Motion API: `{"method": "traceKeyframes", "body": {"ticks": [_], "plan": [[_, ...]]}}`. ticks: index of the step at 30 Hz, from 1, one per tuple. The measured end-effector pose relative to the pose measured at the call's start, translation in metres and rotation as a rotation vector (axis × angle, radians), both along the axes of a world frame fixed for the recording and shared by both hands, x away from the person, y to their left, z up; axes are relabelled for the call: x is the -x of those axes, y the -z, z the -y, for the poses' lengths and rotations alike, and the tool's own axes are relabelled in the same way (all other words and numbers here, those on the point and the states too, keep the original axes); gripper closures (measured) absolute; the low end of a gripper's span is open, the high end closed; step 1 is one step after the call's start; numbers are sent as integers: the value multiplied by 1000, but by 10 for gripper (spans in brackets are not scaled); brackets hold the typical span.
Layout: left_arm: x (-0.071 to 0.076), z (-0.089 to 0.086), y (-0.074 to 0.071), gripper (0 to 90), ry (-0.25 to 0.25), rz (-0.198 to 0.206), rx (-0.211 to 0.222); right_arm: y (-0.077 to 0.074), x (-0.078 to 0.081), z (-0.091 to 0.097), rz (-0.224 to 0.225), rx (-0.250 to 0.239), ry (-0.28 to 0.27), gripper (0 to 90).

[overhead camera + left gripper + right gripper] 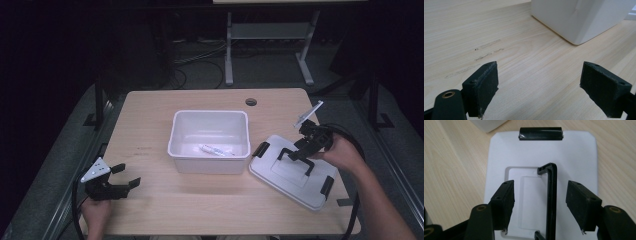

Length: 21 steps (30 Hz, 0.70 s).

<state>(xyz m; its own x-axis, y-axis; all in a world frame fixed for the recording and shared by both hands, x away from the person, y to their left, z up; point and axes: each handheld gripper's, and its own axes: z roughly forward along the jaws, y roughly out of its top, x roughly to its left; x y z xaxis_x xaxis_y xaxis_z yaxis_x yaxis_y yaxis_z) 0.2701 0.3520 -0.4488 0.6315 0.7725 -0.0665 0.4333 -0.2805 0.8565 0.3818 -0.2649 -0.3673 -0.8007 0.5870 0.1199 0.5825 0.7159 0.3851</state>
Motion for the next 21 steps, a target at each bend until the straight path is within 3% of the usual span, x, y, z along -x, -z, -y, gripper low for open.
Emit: {"method": "traceKeyframes", "body": {"ticks": [21], "plan": [[0,0,0,143,-1,0,-1,16,-3,9,-27,10,15,456]]}}
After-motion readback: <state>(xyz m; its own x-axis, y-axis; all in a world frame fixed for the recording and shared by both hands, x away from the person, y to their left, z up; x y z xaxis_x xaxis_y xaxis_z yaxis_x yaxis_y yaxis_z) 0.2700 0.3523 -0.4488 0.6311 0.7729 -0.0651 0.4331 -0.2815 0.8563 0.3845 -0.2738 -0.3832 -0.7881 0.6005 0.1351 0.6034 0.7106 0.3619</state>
